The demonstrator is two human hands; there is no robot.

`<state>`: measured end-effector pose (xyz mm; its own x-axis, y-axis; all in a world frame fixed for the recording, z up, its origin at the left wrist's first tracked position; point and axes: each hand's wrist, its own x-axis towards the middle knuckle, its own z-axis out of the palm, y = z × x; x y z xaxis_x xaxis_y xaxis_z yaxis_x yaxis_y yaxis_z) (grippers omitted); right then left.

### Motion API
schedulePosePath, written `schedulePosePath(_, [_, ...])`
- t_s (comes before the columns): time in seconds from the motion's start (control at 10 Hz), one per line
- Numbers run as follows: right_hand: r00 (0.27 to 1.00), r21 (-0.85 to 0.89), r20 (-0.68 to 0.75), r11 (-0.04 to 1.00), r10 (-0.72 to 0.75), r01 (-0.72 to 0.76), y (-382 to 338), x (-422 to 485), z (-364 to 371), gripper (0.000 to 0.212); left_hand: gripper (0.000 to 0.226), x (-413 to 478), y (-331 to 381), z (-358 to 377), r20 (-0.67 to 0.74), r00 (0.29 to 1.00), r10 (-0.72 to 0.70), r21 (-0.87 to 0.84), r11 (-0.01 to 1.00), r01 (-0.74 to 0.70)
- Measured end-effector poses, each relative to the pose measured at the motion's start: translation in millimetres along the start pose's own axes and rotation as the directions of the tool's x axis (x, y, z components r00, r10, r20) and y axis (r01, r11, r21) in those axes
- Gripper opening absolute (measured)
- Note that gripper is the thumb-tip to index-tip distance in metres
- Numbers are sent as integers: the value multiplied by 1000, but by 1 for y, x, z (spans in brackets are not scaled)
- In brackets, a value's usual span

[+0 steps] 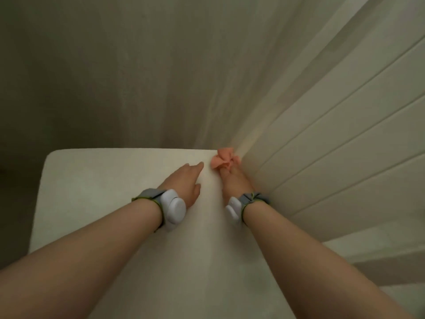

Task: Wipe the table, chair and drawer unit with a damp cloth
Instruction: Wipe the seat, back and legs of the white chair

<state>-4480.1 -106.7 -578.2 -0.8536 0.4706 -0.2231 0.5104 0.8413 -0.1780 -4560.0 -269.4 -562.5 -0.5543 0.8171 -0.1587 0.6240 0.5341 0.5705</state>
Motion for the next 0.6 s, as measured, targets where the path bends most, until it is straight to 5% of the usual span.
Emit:
schedulePosePath(0.2, [994,182,50,977,100,-107,12,-84,2,54,59,-38,36,-12,160,986,-55,-25,998,60])
schedulePosePath(0.6, [933,74,281,964,226,-256,35,-219,6,58,58,-107,105,-22,417,907,-59,-40,996,84])
